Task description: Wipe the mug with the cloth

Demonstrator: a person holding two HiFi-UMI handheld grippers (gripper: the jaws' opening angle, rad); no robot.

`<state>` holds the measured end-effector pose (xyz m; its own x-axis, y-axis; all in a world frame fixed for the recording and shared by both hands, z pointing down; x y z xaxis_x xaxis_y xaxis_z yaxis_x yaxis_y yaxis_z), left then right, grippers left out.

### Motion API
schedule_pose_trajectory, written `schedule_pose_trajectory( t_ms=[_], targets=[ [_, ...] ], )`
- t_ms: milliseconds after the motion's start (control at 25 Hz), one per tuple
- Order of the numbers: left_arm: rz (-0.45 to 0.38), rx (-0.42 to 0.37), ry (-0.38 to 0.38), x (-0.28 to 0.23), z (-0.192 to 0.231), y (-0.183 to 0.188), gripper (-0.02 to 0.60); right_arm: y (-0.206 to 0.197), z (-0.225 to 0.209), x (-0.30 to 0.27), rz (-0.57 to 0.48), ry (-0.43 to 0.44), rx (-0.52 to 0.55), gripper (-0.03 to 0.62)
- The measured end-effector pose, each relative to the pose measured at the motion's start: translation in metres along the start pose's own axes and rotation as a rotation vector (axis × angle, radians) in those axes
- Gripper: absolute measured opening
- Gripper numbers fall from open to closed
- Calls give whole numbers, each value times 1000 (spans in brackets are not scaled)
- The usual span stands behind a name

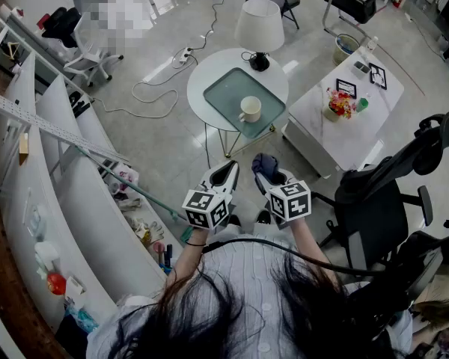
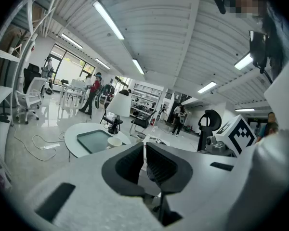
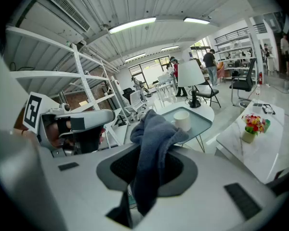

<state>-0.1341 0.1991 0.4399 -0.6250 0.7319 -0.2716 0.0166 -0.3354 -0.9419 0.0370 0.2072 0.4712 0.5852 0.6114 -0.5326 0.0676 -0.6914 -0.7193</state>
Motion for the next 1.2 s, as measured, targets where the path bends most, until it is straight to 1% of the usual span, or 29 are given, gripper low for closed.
schedule_pose_trajectory(
  t_ms=[160, 320, 480, 840, 1200],
  targets=[
    [-1, 5, 5, -7, -2, 0, 23, 2, -7, 2, 3, 2, 1, 94],
    [-22, 31, 3, -15, -6, 1, 23, 2, -16, 5, 12, 4, 3, 94],
    [-15, 32, 10, -24, -12, -2, 23, 1, -26, 7, 4, 24, -22, 94],
    [-11, 60, 59, -35, -24, -12, 23, -3, -46, 12, 30, 65, -28, 94],
    [36, 48, 90, -42, -29, -15, 23, -11, -61, 10, 63, 89, -73, 94]
  ],
)
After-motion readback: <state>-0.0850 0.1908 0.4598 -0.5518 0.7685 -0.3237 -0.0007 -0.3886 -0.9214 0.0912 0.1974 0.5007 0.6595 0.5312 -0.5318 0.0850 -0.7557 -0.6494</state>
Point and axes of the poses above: the fingertips, and each gripper's own axes: x backward along the fingers, z to its left, y out of its top, the point moved 8 cm from there along x, backward along the fingers, and after that the axes turned 8 degrees about -x, right-handed, at the moved point
